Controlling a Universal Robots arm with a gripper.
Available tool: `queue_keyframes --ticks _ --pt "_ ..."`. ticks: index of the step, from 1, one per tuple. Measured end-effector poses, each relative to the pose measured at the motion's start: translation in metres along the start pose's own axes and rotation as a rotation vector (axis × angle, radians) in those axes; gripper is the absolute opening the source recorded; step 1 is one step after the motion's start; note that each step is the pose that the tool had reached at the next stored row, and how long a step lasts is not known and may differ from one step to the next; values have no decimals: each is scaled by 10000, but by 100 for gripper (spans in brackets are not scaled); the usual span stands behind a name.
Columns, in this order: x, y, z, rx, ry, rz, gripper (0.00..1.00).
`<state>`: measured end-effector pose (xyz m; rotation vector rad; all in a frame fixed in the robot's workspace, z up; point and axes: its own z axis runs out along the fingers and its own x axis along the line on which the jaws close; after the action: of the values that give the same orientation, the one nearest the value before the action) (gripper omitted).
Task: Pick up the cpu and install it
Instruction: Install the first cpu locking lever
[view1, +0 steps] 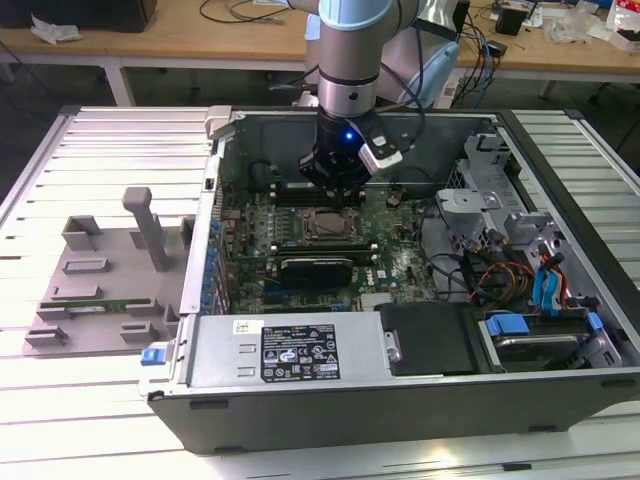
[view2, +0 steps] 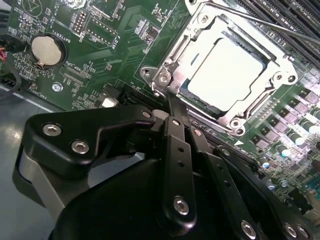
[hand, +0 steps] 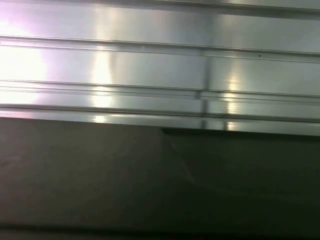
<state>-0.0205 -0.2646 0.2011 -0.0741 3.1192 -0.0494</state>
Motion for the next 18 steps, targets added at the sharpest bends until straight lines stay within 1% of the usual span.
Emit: queue_keyframes --ticks 2,4,5,6,7,10,12,14,15,17,18 --pt "0 -27 2 -4 -5 -1 11" --pt "1 -35 2 -14 -3 1 11" --pt "1 -36 1 -35 -3 1 11" --pt "2 -38 0 -88 -4 2 11" --pt "2 -44 1 -225 -10 5 11" --pt "3 -63 2 -308 -16 7 11" --pt "1 -65 -18 -319 -24 9 11" --pt "0 -69 -66 -285 -16 4 11" --pt "1 -72 -88 -151 -11 4 11" --pt "2 -85 -93 35 -4 0 11" --pt "4 -101 -94 203 3 -5 11"
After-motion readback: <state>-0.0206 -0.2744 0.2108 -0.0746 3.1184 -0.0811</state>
